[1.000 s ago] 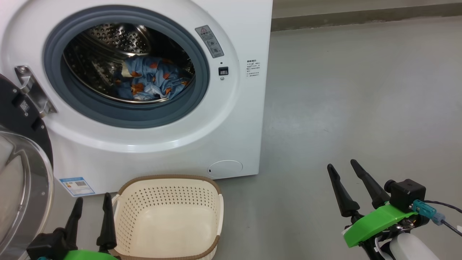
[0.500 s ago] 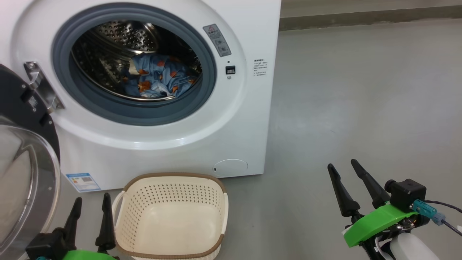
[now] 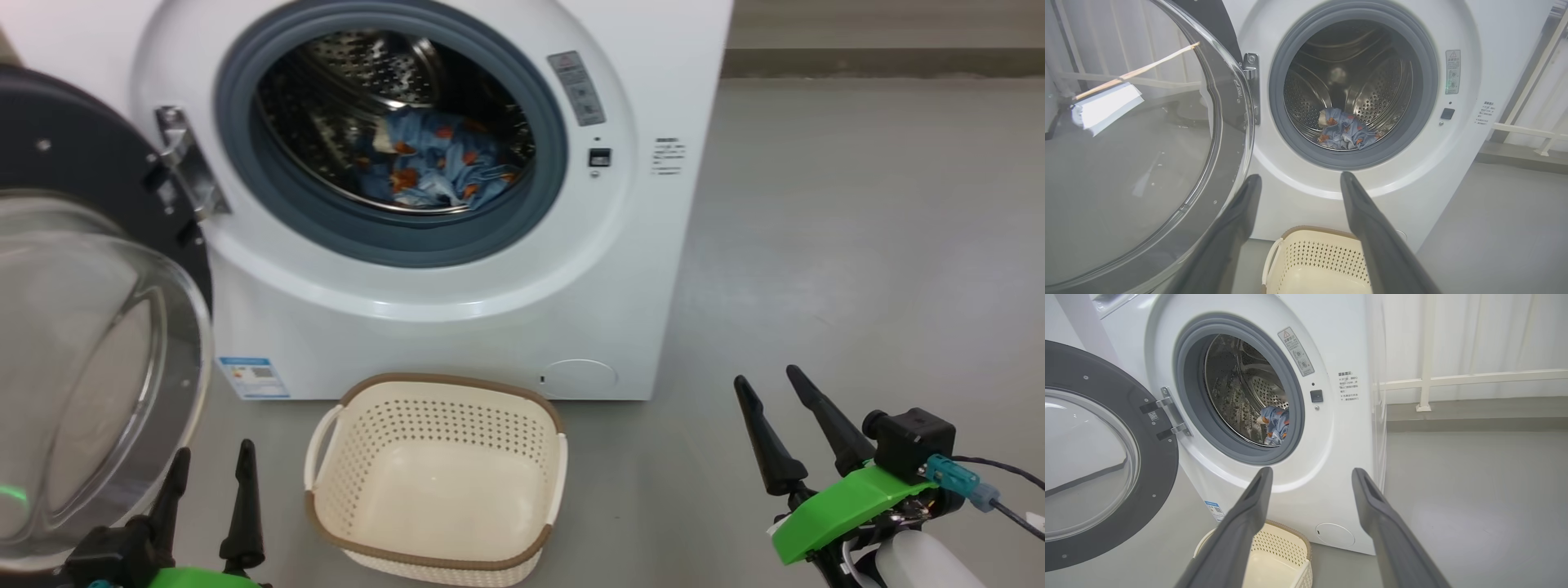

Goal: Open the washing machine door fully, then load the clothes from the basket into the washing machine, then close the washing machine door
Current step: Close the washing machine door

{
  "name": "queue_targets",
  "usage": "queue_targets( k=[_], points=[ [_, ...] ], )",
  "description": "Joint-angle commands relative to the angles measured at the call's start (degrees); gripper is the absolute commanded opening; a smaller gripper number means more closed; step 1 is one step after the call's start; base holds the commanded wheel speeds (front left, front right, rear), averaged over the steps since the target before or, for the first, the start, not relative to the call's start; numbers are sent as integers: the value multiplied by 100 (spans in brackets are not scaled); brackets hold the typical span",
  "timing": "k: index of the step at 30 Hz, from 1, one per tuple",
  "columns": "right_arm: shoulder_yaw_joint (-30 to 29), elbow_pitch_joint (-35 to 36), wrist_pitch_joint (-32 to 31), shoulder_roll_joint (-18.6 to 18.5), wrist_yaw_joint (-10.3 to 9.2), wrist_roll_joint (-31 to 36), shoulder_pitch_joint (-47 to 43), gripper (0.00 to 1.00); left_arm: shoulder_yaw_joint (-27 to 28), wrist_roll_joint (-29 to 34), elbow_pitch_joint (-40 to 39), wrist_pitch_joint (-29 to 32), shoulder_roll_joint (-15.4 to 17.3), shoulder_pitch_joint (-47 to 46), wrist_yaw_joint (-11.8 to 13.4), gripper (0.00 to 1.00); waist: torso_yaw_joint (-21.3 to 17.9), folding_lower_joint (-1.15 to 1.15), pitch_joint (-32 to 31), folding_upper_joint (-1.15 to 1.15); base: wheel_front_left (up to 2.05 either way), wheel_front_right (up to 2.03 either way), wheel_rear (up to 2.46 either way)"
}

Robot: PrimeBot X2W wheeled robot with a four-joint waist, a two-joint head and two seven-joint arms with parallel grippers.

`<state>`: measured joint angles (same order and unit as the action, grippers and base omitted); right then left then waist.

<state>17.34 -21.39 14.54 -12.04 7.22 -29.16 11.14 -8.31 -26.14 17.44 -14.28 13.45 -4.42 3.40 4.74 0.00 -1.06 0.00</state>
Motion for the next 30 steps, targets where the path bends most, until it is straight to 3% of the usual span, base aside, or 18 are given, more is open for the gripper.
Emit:
queue_targets(
  k=[1, 17, 30],
  points=[
    [150, 94, 46, -18, 26, -69, 64, 100, 196, 45, -93, -16, 159, -142, 64, 100, 329, 0, -39, 0, 0, 0, 0],
    [359, 40, 46, 12, 26, -176, 77, 100, 140, 36, -189, 80, 165, -101, 241, 100, 1586, 0, -152, 0, 0, 0, 0],
    [418, 63, 46, 102, 26, -213, 79, 100, 154, -25, -283, 151, 228, -79, 311, 100, 2227, 0, -164, 0, 0, 0, 0]
  ],
)
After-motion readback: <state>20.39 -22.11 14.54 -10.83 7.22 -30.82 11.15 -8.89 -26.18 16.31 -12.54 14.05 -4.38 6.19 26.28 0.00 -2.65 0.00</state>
